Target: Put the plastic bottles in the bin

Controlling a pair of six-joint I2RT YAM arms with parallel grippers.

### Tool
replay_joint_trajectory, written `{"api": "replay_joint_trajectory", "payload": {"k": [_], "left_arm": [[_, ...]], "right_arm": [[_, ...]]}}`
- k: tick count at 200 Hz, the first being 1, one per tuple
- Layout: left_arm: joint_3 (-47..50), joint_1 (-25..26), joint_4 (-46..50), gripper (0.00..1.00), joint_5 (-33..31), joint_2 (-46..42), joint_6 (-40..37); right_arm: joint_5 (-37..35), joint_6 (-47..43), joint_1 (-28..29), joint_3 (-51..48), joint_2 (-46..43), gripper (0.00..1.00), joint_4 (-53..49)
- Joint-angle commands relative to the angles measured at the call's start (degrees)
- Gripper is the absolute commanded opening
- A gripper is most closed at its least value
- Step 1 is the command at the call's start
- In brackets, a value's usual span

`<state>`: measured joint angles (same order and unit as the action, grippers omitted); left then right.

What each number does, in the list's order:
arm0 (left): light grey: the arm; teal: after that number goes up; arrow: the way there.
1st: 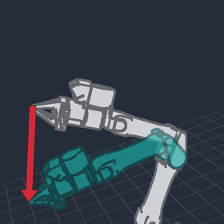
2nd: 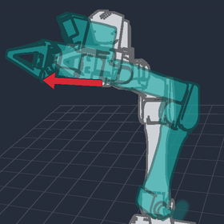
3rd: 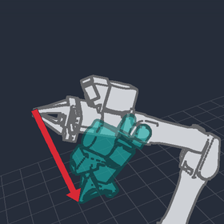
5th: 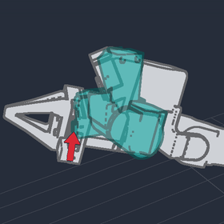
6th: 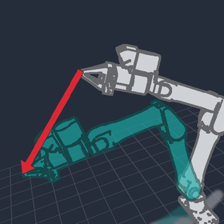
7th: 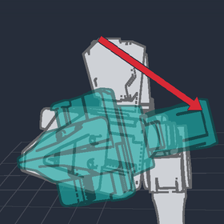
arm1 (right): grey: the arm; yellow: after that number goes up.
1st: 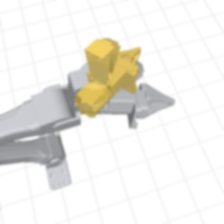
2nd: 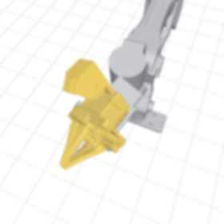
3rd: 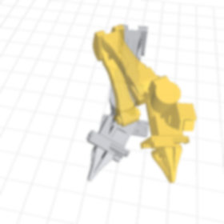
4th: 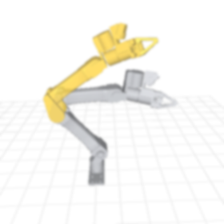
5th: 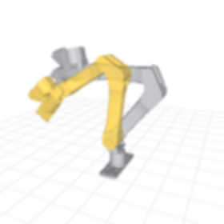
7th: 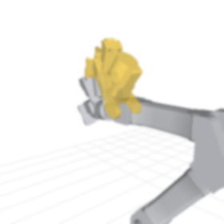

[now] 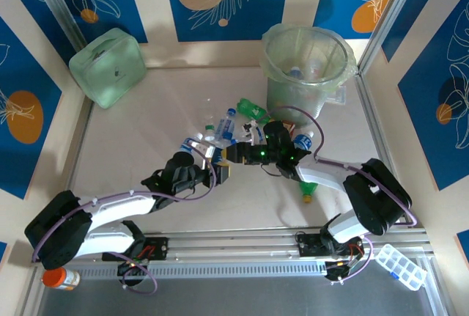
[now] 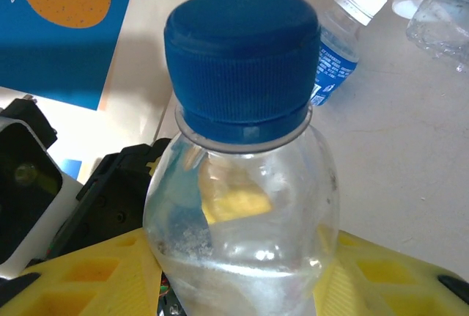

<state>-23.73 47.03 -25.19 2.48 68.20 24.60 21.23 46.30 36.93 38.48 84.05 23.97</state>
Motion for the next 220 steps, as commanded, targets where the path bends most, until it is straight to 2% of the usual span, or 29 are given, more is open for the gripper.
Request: {"api": "replay_joint_trajectory", "payload": {"k": [1, 31, 82, 98, 122, 145, 161, 187, 220], "left_arm": [[-1.37, 1.03, -0.66, 0.76, 1.47, -2.69, -1.48], [-0.57, 0.97, 0.39, 0.84, 0.59, -6.35, -1.84], [2.28, 0.96, 2.57, 0.85, -3.36, -16.93, -1.97], [4.06, 1.03, 3.97, 0.85, -7.85, -21.99, -1.56], [5.09, 0.99, 10.79, 0.85, -18.06, -28.75, 0.01], [5.18, 0.99, 15.39, 0.84, -22.77, -32.52, 2.15], [5.27, 0.97, 16.61, 0.84, -23.45, -33.31, 3.87], [5.53, 1.03, 14.87, 0.84, -20.31, -32.34, 5.30], [5.13, 1.01, 15.56, 0.82, -20.33, -30.62, 7.06]], "right_arm": [[-0.54, -1.60, 0.61, 0.57, -2.58, 0.52, -0.66], [-4.05, -3.05, 0.34, -0.20, -4.77, 0.51, -2.73], [-11.36, -9.02, 0.82, 0.07, -8.36, 0.51, -8.64], [-15.19, -11.76, 1.72, 0.40, -10.37, 0.51, -11.23], [-22.17, -16.70, 4.31, 2.20, -14.49, 0.51, -16.39], [-25.76, -18.15, 5.00, 4.57, -19.14, 0.51, -21.50], [-29.84, -18.05, 5.08, 7.39, -22.56, 0.51, -26.46], [-37.52, -16.99, 5.04, 11.83, -27.23, 0.52, -32.94], [-46.97, -19.95, 3.51, 24.64, -26.30, 0.52, -42.72]]}}
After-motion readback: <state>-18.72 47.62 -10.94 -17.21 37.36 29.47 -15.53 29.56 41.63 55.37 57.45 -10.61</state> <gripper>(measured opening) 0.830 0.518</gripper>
